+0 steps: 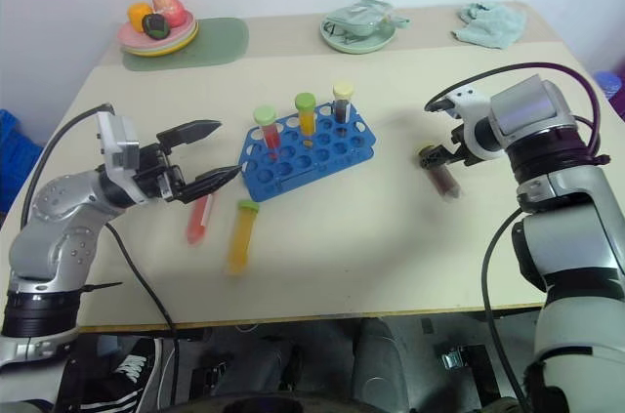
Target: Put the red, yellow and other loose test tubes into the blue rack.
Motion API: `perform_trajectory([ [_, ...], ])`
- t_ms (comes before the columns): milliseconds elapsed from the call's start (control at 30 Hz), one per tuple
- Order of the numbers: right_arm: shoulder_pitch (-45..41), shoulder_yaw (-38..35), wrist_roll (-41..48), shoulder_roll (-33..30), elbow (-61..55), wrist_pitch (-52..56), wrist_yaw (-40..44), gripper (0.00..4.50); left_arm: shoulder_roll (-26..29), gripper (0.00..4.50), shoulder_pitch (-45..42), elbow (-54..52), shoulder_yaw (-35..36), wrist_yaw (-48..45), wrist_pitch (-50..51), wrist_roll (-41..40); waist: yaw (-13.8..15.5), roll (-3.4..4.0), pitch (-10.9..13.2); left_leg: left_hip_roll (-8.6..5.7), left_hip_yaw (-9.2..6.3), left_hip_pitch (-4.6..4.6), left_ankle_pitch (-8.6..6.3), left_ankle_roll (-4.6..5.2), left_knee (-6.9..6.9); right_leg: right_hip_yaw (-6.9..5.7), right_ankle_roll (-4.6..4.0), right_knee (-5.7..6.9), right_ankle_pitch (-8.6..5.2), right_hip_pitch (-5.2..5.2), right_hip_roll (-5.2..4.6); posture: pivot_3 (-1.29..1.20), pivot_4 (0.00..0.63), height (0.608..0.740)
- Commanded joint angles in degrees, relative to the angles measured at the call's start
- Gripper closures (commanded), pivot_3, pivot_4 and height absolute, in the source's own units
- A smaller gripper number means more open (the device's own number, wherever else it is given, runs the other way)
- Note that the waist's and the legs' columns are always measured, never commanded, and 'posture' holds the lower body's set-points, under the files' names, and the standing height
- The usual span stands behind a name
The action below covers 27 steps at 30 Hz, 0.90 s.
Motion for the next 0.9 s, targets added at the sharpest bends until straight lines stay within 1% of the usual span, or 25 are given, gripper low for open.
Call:
perform_trajectory([
  [33, -1.3, 0.0, -0.4, 0.1, -1.3, 0.4, -0.1, 0.00, -0.1, 0.09, 0.3, -3.0, 2.3, 2.3, 1.2, -2.6, 0.1, 0.00, 0.0, 0.00, 0.00, 0.00, 0.00, 0.00, 0.00, 0.00, 0.00, 0.00, 0.00, 0.00, 0.00, 0.00, 0.150, 0.740],
  [167, -0.3, -0.4, -1.2, 0.5, -0.3, -0.9, -2.1, 0.00, 0.2, 0.09, 1.2, -4.3, 2.2, 3.1, 1.6, -2.9, 0.2, 0.00, 0.0, -0.01, -0.02, 0.00, 0.00, 0.00, 0.01, 0.00, -0.01, -0.01, 0.01, 0.02, -0.01, 0.00, 0.150, 0.740],
  [300, 2.4, 0.0, -1.3, 0.1, -2.3, -0.4, -2.7, 0.00, 0.8, 0.09, 1.9, -4.8, 2.6, 3.2, 1.7, -3.3, 0.2, -0.01, 0.0, -0.01, 0.00, 0.01, 0.00, 0.00, 0.01, 0.00, -0.01, -0.01, 0.01, 0.02, 0.00, 0.00, 0.150, 0.740],
  [500, 4.2, 0.0, -0.7, -0.5, -5.3, 1.8, -2.4, 0.00, 1.1, 0.09, 2.5, -5.1, 2.7, 3.3, 1.6, -3.4, 0.2, -0.01, 0.0, 0.00, 0.01, 0.05, 0.00, 0.00, 0.01, 0.01, -0.01, 0.00, 0.01, 0.04, 0.01, 0.00, 0.150, 0.740],
  [600, 5.0, -0.8, -0.3, -0.2, -5.7, 2.8, -2.8, 0.86, 1.1, 0.00, 2.5, -4.9, 2.6, 3.3, 1.5, -3.3, 0.2, -0.01, 0.0, -0.01, 0.01, 0.05, 0.00, 0.00, 0.00, 0.01, -0.01, -0.01, 0.01, 0.04, 0.01, 0.00, 0.150, 0.740],
  [633, 5.2, -1.1, -0.4, 0.0, -5.7, 2.6, -3.3, 1.27, 1.1, 0.00, 2.5, -4.9, 2.6, 3.3, 1.5, -3.3, 0.2, -0.02, 0.0, 0.00, 0.01, 0.05, 0.00, 0.00, 0.00, 0.01, -0.01, 0.00, 0.01, 0.05, 0.01, 0.00, 0.150, 0.740],
  [767, 4.7, -2.5, -0.4, 0.8, -4.6, 2.3, -4.8, 3.38, 1.0, 0.00, 2.4, -4.9, 2.5, 3.3, 1.5, -3.4, 0.1, -0.02, 0.0, 0.00, 0.01, 0.06, 0.00, 0.00, 0.00, 0.01, -0.01, -0.01, 0.01, 0.05, 0.02, 0.00, 0.150, 0.740],
  [800, 4.7, -2.7, -0.4, 0.9, -4.7, 2.0, -5.1, 3.70, 1.1, 0.00, 2.4, -4.8, 2.5, 3.2, 1.5, -3.3, 0.1, -0.02, 0.0, 0.00, 0.01, 0.06, 0.00, 0.00, 0.00, 0.01, -0.01, -0.01, 0.01, 0.05, 0.02, 0.00, 0.150, 0.740],
  [900, 4.8, -2.9, 0.6, 0.6, -6.6, 2.3, -3.8, 3.74, 1.2, 0.00, 2.1, -4.3, 2.4, 2.9, 1.3, -3.2, 0.1, -0.02, 0.0, 0.01, 0.01, 0.06, 0.00, 0.00, 0.00, 0.01, -0.01, -0.01, 0.01, 0.05, 0.02, 0.00, 0.150, 0.740],
])
